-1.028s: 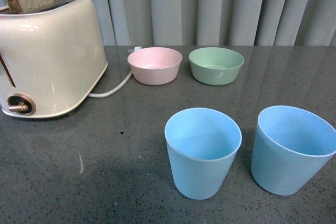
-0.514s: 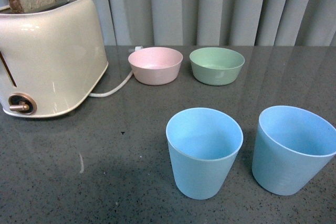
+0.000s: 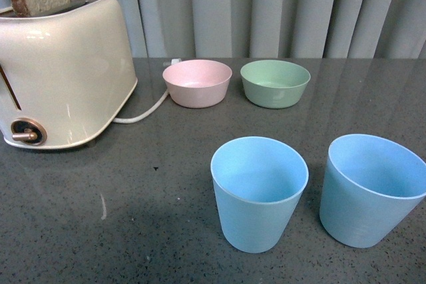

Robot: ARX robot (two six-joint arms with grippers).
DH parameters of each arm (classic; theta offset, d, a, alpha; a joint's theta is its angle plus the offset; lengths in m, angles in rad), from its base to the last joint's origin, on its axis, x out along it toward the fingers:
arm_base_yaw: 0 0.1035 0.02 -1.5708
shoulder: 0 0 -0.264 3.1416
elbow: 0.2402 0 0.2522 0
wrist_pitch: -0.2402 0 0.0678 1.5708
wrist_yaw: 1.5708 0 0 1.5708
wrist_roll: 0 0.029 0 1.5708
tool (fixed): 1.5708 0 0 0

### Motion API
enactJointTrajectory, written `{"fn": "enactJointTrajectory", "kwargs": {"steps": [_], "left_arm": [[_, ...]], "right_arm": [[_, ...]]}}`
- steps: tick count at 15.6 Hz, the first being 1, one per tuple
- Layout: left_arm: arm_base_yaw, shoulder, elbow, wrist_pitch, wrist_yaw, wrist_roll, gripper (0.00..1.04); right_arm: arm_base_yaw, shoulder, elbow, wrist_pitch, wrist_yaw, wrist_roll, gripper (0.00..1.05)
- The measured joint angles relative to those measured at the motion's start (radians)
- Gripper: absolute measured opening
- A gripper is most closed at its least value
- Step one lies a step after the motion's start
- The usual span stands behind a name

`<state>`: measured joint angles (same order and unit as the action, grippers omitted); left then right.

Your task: Stack blue cups with both arms

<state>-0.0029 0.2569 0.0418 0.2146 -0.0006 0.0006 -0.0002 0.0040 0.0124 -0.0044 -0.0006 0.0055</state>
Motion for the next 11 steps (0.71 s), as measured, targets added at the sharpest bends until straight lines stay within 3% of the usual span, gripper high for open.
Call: {"fn": "enactJointTrajectory", "kwargs": {"steps": [10, 11], "left_arm": [[0.0, -0.105, -0.027, -0.073, 0.0, 0.0, 0.01], [0.0, -0.196, -0.027, -0.213, 0.003, 0.0, 0.01]], "right_arm": [[0.0, 0.0, 0.0, 0.0, 0.0, 0.0, 0.98], [0.0, 0.0, 0.0, 0.0, 0.0, 0.0, 0.98]]}}
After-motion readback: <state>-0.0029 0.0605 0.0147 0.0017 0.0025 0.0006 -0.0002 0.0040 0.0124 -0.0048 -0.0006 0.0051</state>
